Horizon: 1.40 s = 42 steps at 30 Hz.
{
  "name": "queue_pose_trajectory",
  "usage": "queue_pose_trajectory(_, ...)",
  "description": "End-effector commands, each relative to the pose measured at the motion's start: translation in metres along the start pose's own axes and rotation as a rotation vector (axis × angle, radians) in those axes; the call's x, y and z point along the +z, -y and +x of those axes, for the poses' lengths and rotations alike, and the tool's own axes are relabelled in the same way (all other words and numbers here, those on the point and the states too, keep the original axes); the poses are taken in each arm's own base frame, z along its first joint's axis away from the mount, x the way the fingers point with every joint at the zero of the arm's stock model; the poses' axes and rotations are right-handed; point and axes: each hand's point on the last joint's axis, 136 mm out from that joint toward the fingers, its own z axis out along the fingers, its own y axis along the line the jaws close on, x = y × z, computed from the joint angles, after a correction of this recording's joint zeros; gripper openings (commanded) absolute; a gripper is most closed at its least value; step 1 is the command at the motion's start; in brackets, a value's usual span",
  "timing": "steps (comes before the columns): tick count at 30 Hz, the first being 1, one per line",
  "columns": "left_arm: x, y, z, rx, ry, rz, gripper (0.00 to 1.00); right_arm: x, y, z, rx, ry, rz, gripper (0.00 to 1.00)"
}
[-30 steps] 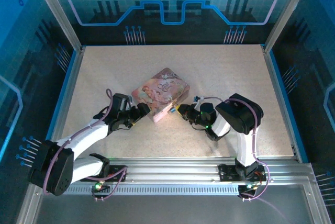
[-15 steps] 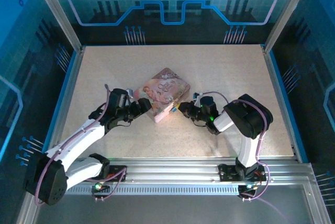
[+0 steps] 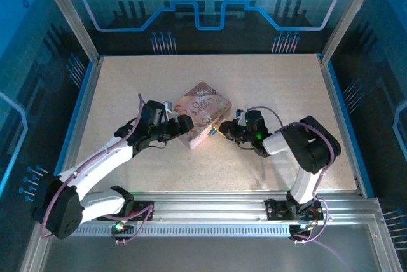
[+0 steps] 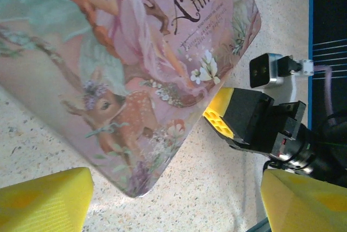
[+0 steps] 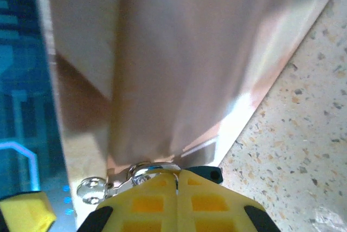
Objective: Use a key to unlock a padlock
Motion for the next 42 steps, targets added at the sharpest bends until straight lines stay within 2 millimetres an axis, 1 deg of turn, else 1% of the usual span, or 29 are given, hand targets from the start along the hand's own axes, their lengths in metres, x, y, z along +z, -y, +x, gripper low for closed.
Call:
queue_pose_trajectory(1,0.003,0.011,-0.004,0.045,-0.004,0.007,0.82,-0.011,0.000,-0.006,-0.089,-0.009,0.084,0.01)
queue_pose_trajectory(5,0.014,0.020,-0.002,0.059,-0.027,0.023,0.82,-0.013,0.000,-0.008,-0.076,-0.018,0.067,0.01)
queue_pose_trajectory(8,0.020,0.023,-0.003,0.060,-0.034,0.026,0.82,-0.012,0.004,-0.009,-0.057,-0.015,0.061,0.01)
queue_pose_trajectory(10,0.021,0.024,-0.004,0.058,-0.028,0.028,0.82,-0.015,0.009,-0.011,-0.051,0.001,0.077,0.01)
queue_pose_trajectory(12,0.019,0.024,-0.006,0.058,-0.018,0.027,0.82,-0.022,0.012,-0.011,-0.065,0.017,0.104,0.01)
queue_pose_trajectory(14,0.017,0.024,-0.007,0.061,-0.006,0.027,0.82,-0.030,0.012,-0.012,-0.095,0.024,0.129,0.01)
queue_pose_trajectory(19,0.005,0.020,-0.013,0.074,0.056,0.013,0.84,-0.053,0.005,-0.010,-0.209,0.015,0.208,0.01)
queue_pose_trajectory(25,-0.013,0.002,-0.013,0.095,0.128,-0.039,0.88,-0.089,0.002,0.003,-0.356,-0.051,0.335,0.01)
queue_pose_trajectory(29,-0.020,-0.008,-0.009,0.103,0.142,-0.056,0.90,-0.112,0.004,0.017,-0.433,-0.119,0.399,0.01)
queue_pose_trajectory(32,-0.024,-0.013,-0.007,0.107,0.145,-0.061,0.91,-0.123,0.007,0.031,-0.461,-0.198,0.430,0.01)
queue_pose_trajectory(35,-0.026,-0.018,-0.005,0.106,0.145,-0.068,0.92,-0.133,0.017,0.039,-0.453,-0.238,0.478,0.01)
queue_pose_trajectory(37,-0.027,-0.020,-0.004,0.101,0.145,-0.068,0.92,-0.136,0.022,0.044,-0.445,-0.250,0.492,0.01)
queue_pose_trajectory(42,-0.027,-0.023,-0.001,0.090,0.142,-0.064,0.92,-0.133,0.039,0.049,-0.414,-0.269,0.517,0.01)
